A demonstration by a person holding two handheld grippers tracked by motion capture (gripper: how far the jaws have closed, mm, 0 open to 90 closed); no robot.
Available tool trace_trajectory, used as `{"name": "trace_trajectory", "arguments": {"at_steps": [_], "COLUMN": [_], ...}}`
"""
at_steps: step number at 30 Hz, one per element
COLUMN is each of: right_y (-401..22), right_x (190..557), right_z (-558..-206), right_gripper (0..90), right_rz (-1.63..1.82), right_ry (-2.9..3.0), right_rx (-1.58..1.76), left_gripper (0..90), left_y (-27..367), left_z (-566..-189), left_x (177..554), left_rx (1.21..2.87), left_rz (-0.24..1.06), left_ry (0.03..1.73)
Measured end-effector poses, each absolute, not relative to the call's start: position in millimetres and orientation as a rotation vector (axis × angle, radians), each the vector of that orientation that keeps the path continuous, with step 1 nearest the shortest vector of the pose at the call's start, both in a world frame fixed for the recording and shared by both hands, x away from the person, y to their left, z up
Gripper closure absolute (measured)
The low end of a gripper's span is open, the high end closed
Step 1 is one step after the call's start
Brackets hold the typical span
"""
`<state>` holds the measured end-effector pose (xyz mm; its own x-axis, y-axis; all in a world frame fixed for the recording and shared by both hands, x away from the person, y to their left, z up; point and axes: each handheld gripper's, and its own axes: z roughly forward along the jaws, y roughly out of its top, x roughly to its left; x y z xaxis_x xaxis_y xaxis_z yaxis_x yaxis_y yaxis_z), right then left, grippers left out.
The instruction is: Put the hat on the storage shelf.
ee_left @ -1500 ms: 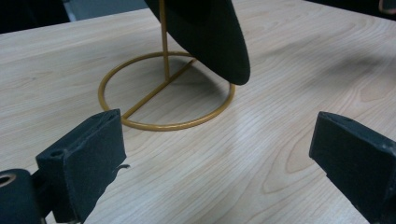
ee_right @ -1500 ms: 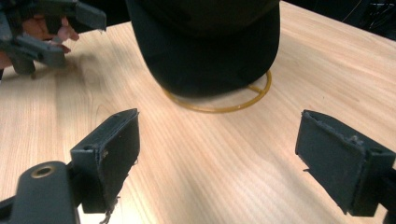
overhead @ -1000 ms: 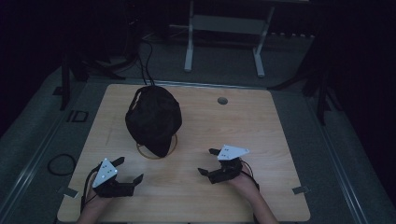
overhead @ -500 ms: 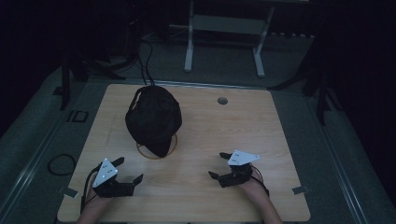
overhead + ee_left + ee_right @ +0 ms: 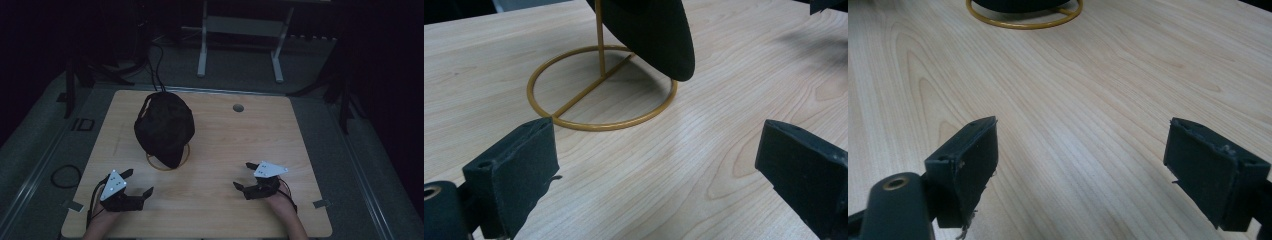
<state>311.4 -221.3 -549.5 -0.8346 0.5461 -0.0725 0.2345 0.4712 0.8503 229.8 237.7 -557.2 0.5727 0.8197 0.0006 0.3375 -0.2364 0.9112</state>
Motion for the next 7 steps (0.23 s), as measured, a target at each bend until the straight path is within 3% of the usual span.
{"name": "trace_trajectory", "arguments": {"at_steps": [7], "right_y": [-220.3], "right_x": [311.3], "right_z": [-550.2], "right_gripper": [14.1], "right_rz": [1.295], "right_ry": [2.387], "right_rx": [0.651], "left_gripper": [3.8], "left_y": [237.9], "left_z": [-557.6], "left_x": [230.1], "left_rx": [1.813], "left_rz": [0.609], "left_ry": [0.950]}}
